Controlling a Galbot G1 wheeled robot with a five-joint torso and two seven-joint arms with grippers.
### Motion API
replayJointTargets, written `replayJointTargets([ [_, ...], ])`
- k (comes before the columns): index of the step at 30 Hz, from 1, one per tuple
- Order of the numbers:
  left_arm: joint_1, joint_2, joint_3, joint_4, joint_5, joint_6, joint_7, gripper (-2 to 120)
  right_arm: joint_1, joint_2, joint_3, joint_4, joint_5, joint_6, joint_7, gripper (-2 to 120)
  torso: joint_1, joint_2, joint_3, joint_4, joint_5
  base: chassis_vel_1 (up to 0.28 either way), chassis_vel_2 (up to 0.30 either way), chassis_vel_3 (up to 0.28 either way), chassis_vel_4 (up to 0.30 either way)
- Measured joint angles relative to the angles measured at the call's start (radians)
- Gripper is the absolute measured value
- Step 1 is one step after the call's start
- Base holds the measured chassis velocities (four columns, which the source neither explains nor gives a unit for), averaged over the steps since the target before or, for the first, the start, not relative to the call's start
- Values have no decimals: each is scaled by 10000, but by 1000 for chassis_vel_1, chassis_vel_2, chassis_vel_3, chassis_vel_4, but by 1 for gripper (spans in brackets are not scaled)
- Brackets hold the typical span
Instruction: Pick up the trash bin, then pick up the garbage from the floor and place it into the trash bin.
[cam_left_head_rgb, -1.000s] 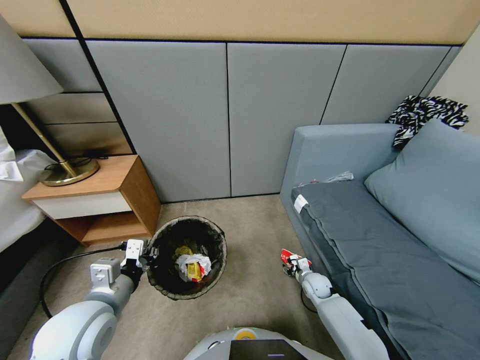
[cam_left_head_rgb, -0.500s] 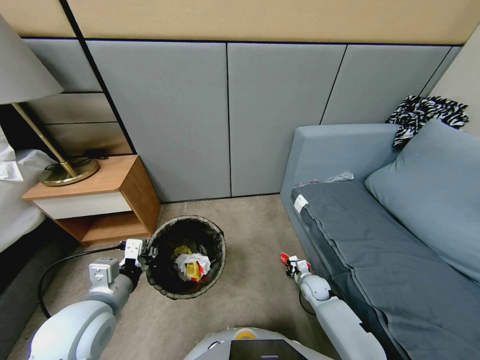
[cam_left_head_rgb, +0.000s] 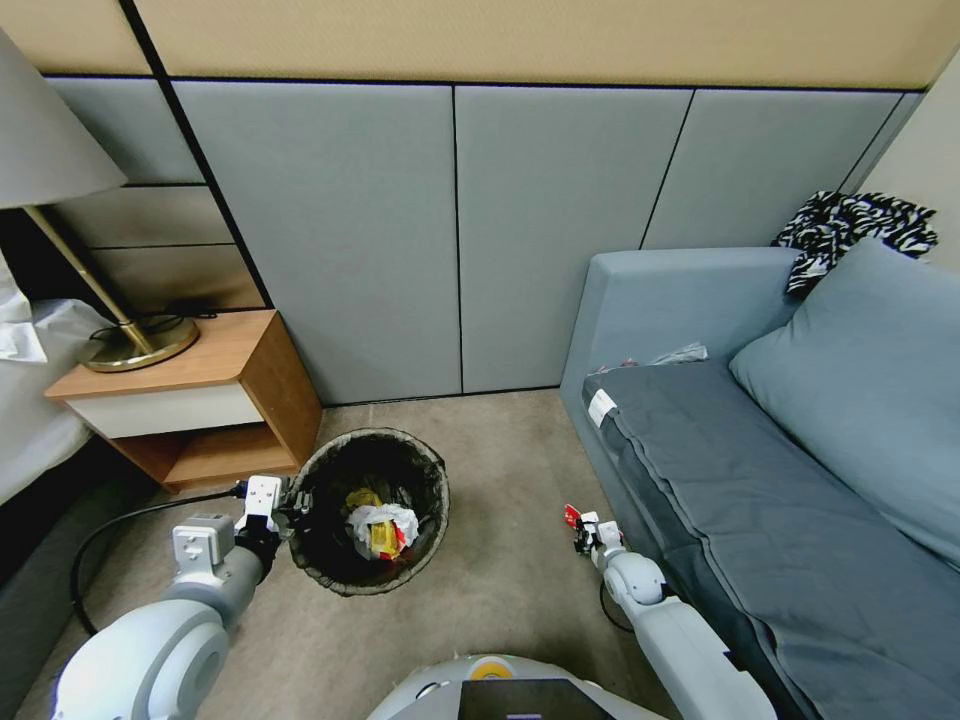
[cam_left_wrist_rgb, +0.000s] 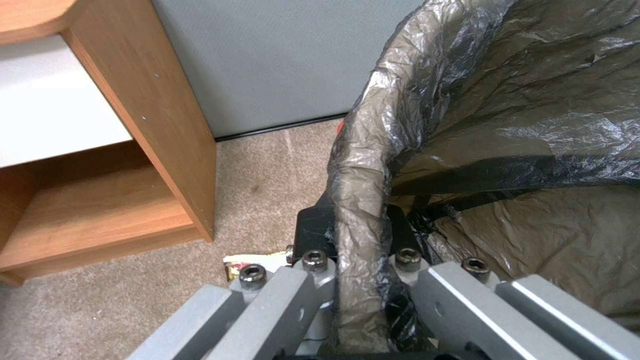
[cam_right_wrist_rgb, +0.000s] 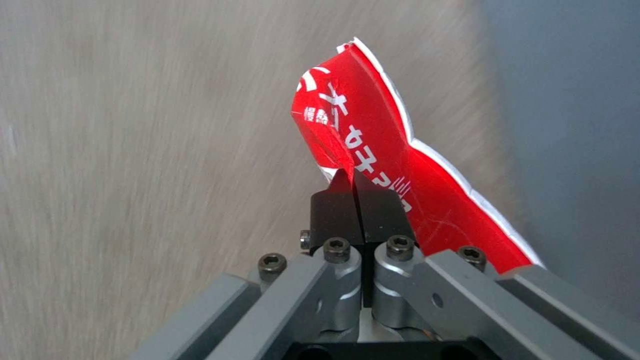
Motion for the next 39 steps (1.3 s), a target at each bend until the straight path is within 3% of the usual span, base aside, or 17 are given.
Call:
replayJointTargets([
  [4, -36, 24, 20, 0, -24, 0, 3, 1, -475, -362, 606, 1883, 864, -135, 241, 0, 0, 0, 0, 0, -4, 0, 0, 0, 0],
  [6, -40, 28, 37, 0, -25, -1, 5, 1, -559, -444, 700, 2243, 1038, -188, 283, 0, 0, 0, 0, 1, -1, 0, 0, 0, 0],
  [7, -62, 80, 82, 0, -31, 0, 5, 1, -881, -954, 1078, 3799, 1784, -415, 494, 0, 0, 0, 1, 0, -7, 0, 0, 0, 0],
  [19, -62, 138, 167, 0, -50, 0, -2, 1, -771, -2203, 1486, 7643, 3860, -960, 1144, 0, 0, 0, 1, 1, -2, 0, 0, 0, 0],
  [27, -4, 137, 189, 0, -50, 0, -17, 1, -21, -2588, 986, 8765, 5166, -1029, 1290, 0, 0, 0, 0, 1, -2, 0, 0, 0, 0],
  [33, 181, 149, 248, 0, 45, 0, -22, 1, 1254, -2718, -407, 9529, 6156, -962, 1290, 0, 0, 0, 1, 3, -3, 0, 0, 0, 0],
  [39, 299, 153, 279, 0, 156, 0, -24, 1, 1746, -2638, -998, 9934, 6669, -992, 986, 0, -1, 0, 1, 2, -3, 0, 0, 0, 0],
])
